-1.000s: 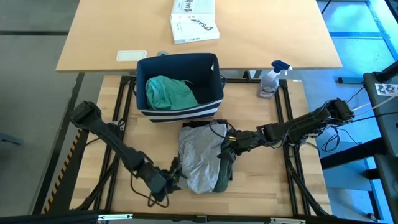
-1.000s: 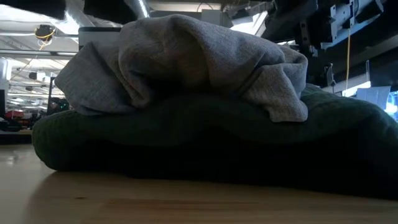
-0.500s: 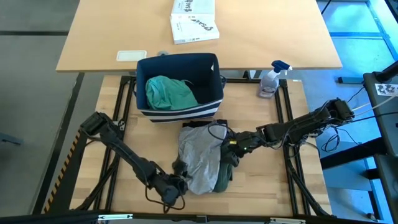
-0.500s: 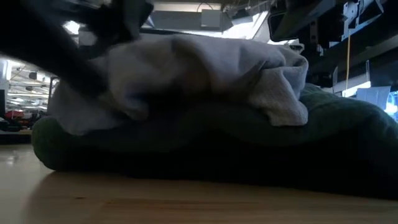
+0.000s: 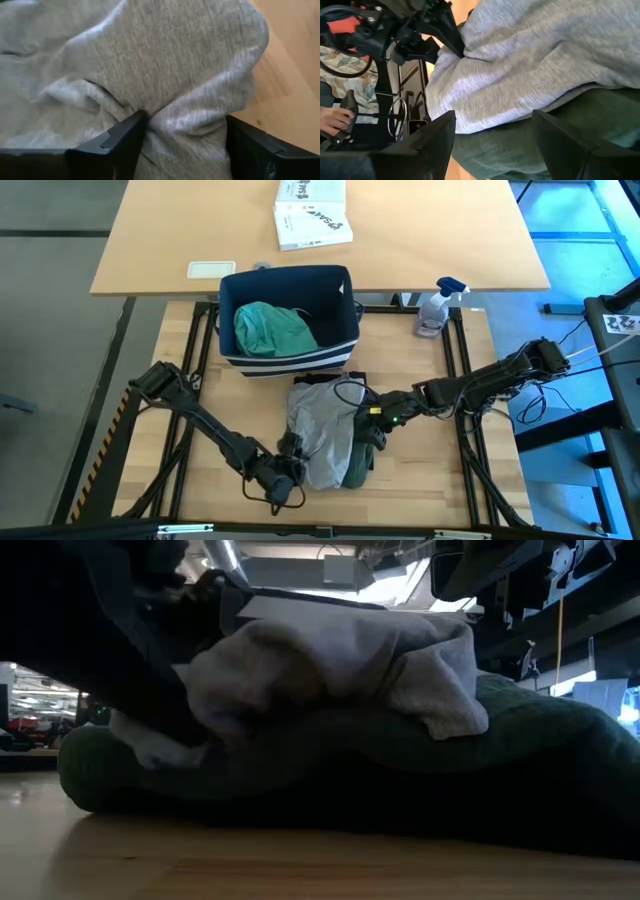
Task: Fold Laundry from Bin
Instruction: Put the folded gray shirt into the blue bin
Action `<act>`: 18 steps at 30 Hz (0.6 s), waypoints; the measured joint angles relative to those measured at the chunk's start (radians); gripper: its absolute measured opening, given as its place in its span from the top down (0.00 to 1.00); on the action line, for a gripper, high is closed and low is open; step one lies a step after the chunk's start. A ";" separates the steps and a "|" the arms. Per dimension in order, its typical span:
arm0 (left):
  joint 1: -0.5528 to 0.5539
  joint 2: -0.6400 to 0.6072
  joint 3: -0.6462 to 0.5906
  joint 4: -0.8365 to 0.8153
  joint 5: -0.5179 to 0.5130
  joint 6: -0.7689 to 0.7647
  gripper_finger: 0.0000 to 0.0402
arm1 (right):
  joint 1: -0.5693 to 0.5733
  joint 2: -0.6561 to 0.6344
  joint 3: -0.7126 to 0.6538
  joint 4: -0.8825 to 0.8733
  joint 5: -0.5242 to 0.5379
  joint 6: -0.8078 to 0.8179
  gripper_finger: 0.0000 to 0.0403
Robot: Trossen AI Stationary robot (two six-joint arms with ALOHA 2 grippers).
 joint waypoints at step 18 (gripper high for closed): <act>0.042 -0.180 0.045 -0.020 0.106 -0.103 0.98 | 0.013 -0.071 0.003 0.203 0.005 -0.525 0.35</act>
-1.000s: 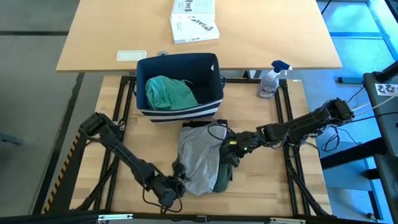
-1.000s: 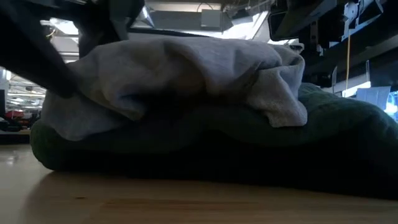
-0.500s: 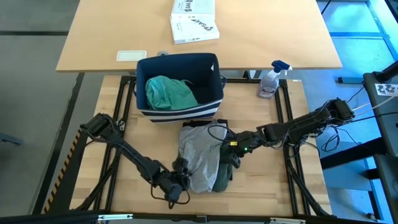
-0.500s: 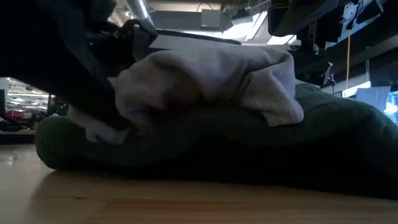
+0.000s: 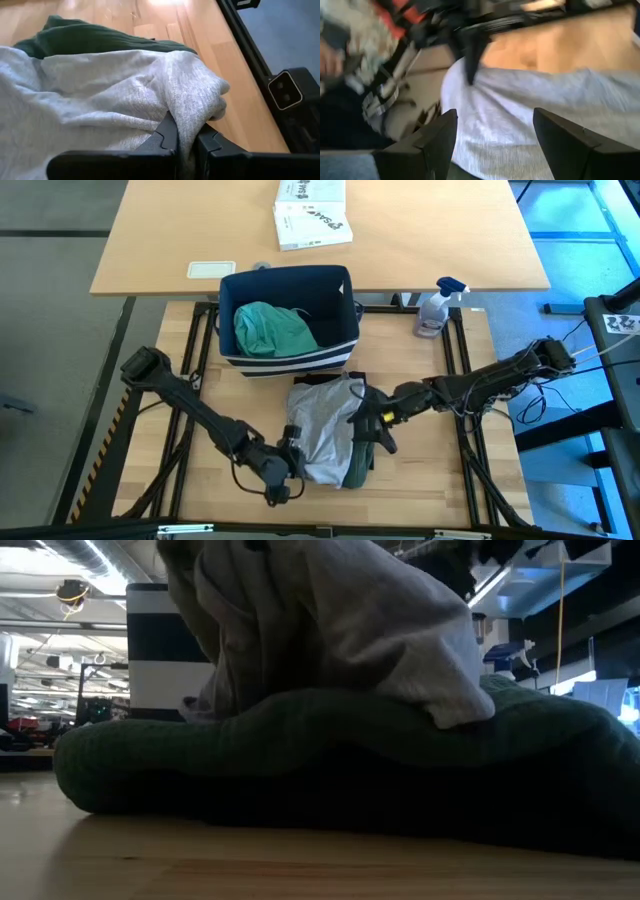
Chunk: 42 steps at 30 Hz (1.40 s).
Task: Fold Laundry from Bin
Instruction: Put the folded gray shirt into the blue bin
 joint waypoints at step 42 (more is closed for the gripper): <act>0.360 -0.153 0.000 -0.068 0.547 -0.133 0.98 | 0.250 0.306 0.060 -0.010 0.437 -0.600 0.35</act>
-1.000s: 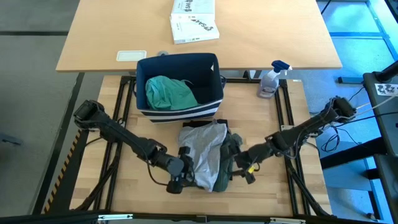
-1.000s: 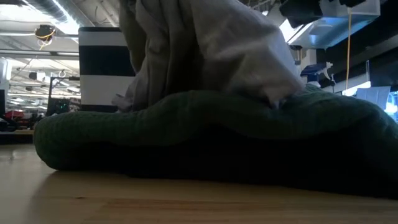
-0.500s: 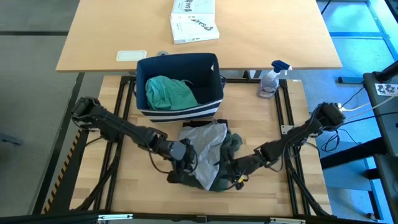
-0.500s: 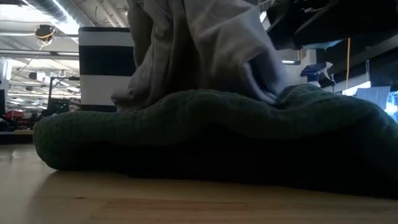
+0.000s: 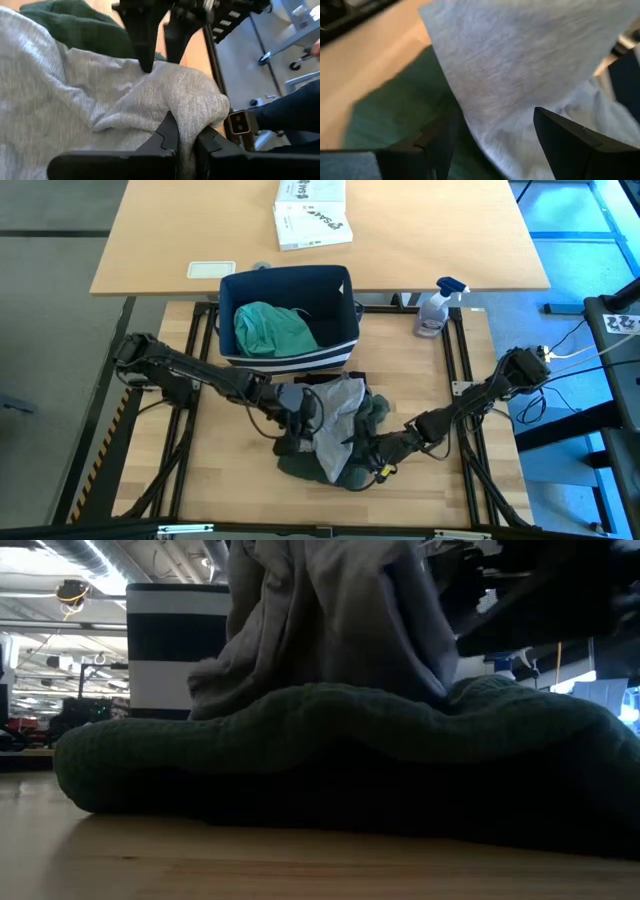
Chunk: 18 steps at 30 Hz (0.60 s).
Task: Fold Laundry from Bin
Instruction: Put the folded gray shirt into the blue bin
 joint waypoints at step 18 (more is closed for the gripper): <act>0.059 -0.030 0.000 -0.039 0.092 -0.019 0.98 | -0.001 0.166 0.000 0.306 0.308 -0.071 0.37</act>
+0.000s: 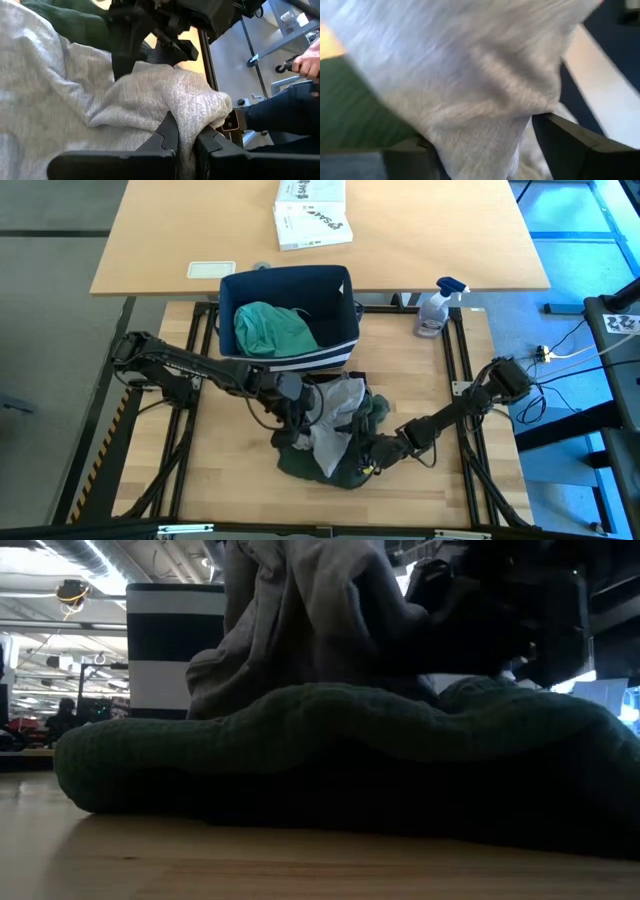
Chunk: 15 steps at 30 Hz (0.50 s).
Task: Fold Laundry from Bin
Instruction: Put the folded gray shirt into the blue bin
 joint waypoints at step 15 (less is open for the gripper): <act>-0.056 0.000 0.000 -0.166 -0.015 0.071 0.97 | 0.006 -0.157 0.000 0.065 -0.002 0.113 0.98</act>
